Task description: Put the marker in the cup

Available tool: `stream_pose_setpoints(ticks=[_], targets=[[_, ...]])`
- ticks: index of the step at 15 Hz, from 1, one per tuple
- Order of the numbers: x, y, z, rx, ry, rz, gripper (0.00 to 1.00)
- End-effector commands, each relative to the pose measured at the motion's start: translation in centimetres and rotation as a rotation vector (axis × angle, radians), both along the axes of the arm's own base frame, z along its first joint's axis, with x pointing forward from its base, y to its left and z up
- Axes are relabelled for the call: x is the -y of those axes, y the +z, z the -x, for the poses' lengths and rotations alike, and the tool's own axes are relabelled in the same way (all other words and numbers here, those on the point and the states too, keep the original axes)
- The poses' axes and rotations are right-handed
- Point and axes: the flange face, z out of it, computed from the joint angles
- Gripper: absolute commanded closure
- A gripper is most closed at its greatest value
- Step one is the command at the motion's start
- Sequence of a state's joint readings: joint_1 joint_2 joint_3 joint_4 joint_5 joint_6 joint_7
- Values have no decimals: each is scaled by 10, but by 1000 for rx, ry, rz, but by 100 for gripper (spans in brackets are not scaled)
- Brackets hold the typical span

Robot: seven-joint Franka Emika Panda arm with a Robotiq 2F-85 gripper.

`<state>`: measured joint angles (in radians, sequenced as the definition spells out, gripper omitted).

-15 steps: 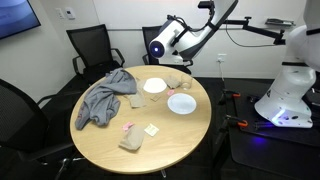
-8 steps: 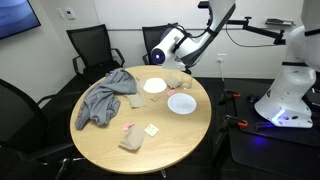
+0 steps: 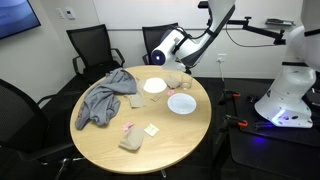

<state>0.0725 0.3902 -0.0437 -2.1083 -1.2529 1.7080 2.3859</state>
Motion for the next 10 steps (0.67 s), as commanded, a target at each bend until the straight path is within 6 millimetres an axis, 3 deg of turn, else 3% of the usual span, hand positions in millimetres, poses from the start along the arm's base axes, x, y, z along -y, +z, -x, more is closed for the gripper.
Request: stream_pose_setpoints(ticks=[1, 10], targets=[[6, 6, 5, 26, -18, 27, 97], [14, -2, 25, -14, -78, 84, 97]])
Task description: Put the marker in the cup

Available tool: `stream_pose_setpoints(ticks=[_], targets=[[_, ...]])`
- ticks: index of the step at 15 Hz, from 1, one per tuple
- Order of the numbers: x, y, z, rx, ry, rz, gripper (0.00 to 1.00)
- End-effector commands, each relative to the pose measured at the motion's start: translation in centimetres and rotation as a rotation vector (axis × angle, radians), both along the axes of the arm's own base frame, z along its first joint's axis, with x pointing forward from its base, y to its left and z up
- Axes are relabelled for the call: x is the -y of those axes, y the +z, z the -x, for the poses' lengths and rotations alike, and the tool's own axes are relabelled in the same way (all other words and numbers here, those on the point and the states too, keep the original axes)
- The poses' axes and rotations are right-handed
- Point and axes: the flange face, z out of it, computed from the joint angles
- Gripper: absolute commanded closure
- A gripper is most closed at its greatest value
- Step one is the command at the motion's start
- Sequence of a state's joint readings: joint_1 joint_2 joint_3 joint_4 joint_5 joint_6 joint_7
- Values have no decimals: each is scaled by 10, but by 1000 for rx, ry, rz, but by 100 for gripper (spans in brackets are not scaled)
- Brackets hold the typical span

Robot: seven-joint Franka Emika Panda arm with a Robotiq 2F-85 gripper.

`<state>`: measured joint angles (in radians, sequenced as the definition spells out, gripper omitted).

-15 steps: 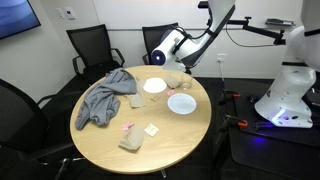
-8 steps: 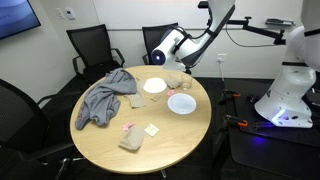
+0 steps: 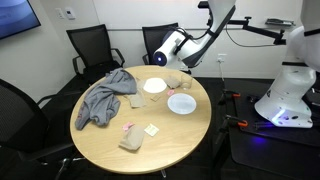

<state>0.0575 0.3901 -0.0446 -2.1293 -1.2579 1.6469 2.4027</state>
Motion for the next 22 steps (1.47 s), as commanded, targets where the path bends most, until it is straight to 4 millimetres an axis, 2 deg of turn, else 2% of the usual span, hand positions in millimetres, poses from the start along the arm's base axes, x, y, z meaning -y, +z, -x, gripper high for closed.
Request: stream_pose_setpoints(ticks=[1, 11, 22], targets=[[-1, -2, 14, 3, -29, 32, 97], [-12, -31, 34, -11, -46, -5, 97], [-20, -87, 45, 63, -4, -57, 97]])
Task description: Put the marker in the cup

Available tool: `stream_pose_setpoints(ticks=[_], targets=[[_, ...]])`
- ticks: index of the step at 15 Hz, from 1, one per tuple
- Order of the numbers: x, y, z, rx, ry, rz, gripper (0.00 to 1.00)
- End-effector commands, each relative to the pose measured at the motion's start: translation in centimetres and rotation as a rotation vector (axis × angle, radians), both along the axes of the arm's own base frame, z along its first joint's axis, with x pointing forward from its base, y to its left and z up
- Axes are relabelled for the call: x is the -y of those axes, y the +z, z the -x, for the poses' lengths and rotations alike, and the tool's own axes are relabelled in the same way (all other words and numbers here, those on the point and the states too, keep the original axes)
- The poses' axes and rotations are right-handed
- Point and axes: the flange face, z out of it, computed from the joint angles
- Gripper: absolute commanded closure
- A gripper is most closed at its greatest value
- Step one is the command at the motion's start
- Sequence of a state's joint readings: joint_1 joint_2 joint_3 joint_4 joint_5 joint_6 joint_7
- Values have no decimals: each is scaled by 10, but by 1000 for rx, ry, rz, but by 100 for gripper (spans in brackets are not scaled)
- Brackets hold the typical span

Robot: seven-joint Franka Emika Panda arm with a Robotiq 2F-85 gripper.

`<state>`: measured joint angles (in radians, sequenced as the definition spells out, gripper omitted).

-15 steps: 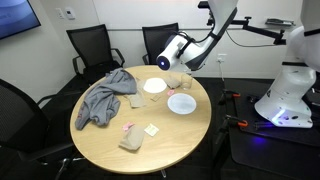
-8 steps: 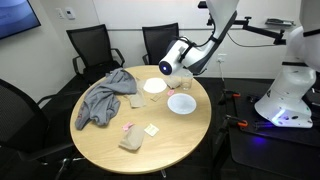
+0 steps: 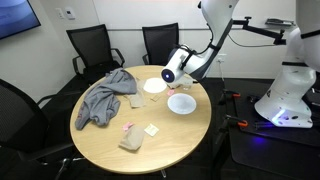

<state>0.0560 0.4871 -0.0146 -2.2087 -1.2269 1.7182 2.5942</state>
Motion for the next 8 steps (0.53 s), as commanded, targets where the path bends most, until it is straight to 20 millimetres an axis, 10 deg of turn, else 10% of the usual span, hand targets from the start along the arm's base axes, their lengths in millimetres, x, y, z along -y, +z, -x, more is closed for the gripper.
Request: stream_pose_setpoints(ticks=[1, 8], targets=[[3, 2, -6, 35, 17, -18, 97], [12, -11, -14, 46, 52, -46, 97]])
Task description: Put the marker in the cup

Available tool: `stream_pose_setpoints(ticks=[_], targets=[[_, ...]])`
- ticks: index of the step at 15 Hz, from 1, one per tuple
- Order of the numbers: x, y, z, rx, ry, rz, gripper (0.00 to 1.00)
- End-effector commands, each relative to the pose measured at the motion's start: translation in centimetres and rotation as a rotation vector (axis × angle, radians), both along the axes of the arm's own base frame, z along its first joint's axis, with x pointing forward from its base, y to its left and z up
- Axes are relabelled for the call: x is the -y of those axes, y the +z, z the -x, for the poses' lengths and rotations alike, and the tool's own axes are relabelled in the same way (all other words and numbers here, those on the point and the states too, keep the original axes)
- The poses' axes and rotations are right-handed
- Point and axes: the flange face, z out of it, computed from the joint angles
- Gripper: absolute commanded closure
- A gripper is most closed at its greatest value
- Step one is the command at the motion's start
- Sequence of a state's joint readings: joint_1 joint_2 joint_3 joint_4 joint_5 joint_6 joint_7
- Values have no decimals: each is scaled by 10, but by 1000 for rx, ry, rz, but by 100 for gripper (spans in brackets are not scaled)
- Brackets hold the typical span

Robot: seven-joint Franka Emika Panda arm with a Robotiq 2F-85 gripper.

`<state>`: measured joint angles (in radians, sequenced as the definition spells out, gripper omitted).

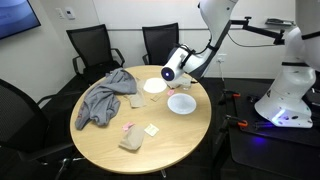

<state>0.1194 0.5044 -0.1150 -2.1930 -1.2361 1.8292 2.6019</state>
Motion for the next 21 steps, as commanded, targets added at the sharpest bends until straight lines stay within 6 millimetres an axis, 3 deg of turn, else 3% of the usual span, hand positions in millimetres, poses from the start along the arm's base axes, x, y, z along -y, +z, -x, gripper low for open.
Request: stream_pose_setpoints(ticks=[1, 16, 17, 21], targets=[[3, -8, -3, 0, 27, -4, 97], [3, -57, -2, -55, 92, 16, 97], [2, -61, -1, -63, 101, 17, 70], [-4, -69, 1, -72, 119, 19, 38]])
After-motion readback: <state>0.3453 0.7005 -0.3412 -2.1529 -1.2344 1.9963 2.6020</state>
